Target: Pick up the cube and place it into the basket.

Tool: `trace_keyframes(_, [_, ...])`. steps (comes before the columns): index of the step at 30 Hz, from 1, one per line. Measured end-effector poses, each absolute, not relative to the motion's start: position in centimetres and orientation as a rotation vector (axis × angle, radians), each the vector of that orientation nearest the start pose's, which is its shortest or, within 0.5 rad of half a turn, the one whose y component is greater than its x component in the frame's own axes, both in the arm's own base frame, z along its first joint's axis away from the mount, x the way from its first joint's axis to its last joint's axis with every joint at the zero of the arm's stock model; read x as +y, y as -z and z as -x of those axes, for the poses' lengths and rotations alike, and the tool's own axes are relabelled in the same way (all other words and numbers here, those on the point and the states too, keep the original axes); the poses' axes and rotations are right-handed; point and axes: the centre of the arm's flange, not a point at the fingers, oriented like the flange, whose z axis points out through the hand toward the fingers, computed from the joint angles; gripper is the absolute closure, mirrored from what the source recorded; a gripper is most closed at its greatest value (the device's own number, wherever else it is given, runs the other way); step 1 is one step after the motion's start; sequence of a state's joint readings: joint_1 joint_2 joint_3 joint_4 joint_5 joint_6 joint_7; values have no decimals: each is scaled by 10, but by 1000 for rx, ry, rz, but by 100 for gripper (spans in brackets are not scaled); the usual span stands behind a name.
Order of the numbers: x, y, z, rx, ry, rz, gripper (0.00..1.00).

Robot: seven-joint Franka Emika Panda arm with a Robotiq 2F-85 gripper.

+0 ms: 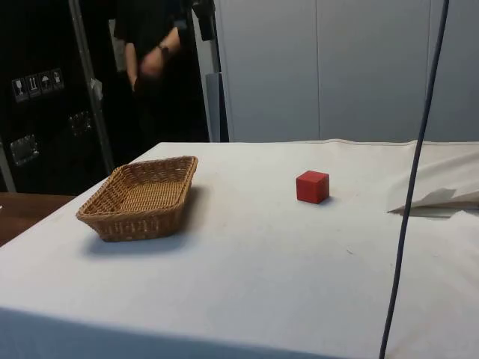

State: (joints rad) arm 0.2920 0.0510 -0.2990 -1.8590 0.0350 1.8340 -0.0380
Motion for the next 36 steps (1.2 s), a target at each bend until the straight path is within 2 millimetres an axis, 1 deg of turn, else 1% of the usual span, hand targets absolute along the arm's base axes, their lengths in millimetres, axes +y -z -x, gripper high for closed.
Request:
trace_keyframes(3, [1, -478, -564, -31, -130, 3117, 0])
trace_keyframes(7, [-1, -474, -553, -34, -143, 3113, 0])
trace_keyframes(8, [-1, -474, -553, -34, -143, 3113, 0])
trace_keyframes(14, [-4, -468, -537, -41, -150, 3115, 0])
trace_keyframes(15, [-5, -465, -531, -45, -152, 3115, 0])
trace_keyframes(18, [-6, -464, -528, -48, -153, 3116, 0])
trace_keyframes(22, [-8, -459, -513, -64, -163, 3127, 0])
trace_keyframes(24, [-8, -459, -510, -67, -165, 3130, 0])
trace_keyframes(30, [-13, -453, -492, -88, -192, 3152, 0])
trace_keyframes(31, [-13, -453, -492, -88, -192, 3152, 0])
trace_keyframes(36, [-19, -446, -476, -105, -209, 3167, 0])
